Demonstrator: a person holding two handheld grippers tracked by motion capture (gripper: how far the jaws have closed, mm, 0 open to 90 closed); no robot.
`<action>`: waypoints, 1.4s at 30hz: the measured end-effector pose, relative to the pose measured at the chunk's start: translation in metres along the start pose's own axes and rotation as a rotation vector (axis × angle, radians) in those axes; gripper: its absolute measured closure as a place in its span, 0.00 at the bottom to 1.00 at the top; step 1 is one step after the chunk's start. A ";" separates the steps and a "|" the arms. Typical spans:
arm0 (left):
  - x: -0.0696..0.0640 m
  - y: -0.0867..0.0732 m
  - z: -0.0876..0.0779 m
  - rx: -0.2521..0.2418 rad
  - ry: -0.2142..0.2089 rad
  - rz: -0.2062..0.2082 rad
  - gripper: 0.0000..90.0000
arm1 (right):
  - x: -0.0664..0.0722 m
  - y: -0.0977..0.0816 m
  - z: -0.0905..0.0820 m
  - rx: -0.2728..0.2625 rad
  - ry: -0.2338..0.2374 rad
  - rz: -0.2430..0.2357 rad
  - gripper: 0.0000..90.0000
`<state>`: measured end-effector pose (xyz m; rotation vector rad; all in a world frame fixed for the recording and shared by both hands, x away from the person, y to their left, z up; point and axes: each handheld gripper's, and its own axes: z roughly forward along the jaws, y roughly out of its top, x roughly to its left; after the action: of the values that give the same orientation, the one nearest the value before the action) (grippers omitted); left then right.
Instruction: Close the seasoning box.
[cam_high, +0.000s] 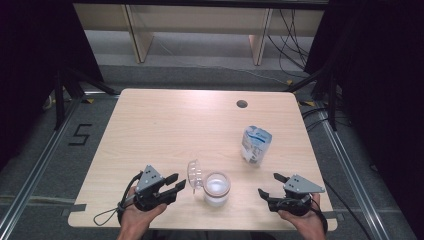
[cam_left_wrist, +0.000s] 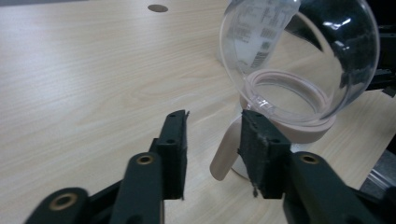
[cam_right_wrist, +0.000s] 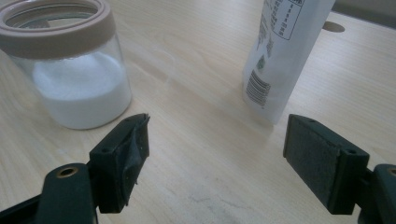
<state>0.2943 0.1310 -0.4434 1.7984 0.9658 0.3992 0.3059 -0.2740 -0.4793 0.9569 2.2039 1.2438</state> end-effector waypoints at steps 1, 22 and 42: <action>0.000 0.000 0.000 0.002 -0.002 0.018 0.79 | 0.000 0.000 0.000 0.004 0.002 0.002 0.26; -0.007 0.009 0.004 -0.033 -0.034 0.087 0.97 | 0.003 0.000 0.001 0.008 0.004 0.001 0.27; -0.015 0.012 0.012 -0.031 -0.055 0.096 0.96 | 0.002 0.000 0.001 0.000 -0.011 -0.019 0.27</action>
<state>0.2975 0.1100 -0.4350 1.8230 0.8328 0.4205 0.3052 -0.2714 -0.4798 0.9388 2.1993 1.2267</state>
